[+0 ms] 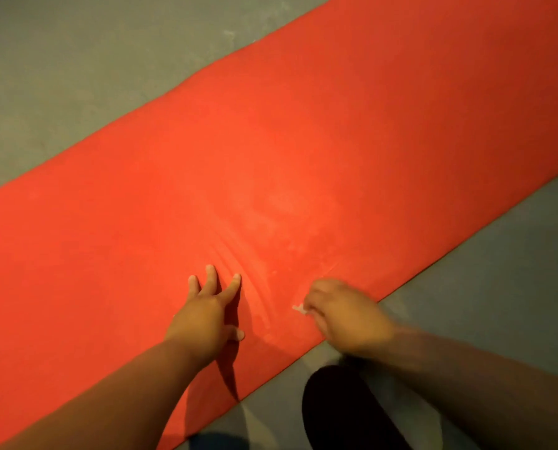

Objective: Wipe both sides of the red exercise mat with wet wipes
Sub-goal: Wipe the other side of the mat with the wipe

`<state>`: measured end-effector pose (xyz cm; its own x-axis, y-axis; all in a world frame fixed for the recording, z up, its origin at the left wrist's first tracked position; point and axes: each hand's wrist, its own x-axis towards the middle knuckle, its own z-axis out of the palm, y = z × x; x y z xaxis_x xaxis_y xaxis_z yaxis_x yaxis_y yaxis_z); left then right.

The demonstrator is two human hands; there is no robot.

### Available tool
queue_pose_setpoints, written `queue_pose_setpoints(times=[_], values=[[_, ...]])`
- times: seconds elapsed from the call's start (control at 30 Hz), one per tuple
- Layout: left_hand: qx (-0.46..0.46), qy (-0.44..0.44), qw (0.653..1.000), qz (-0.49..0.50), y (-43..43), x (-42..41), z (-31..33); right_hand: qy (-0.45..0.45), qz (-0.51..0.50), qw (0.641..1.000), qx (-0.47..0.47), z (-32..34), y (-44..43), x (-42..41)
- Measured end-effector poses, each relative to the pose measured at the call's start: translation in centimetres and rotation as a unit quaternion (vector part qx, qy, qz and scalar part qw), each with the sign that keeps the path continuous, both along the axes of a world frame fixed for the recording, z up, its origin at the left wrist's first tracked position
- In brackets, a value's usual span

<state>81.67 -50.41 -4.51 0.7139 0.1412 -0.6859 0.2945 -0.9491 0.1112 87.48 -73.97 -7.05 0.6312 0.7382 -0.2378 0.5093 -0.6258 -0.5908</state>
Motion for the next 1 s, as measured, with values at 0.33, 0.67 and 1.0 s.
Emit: queue_pose_setpoints(times=[0.33, 0.67, 1.0], values=[[0.087, -0.041, 0.99, -0.099, 1.3, 2.8, 1.5, -0.088, -0.052, 0.994, 0.022, 0.1, 2.7, -1.4], [0.024, -0.013, 0.999, 0.037, 5.3, 7.3, 0.2, -0.087, -0.229, 0.967, -0.063, -0.8, 0.7, 8.2], [0.014, 0.003, 0.999, 0.029, 5.5, 7.8, -0.3, -0.108, -0.111, 0.987, -0.033, -1.0, 2.6, 8.2]])
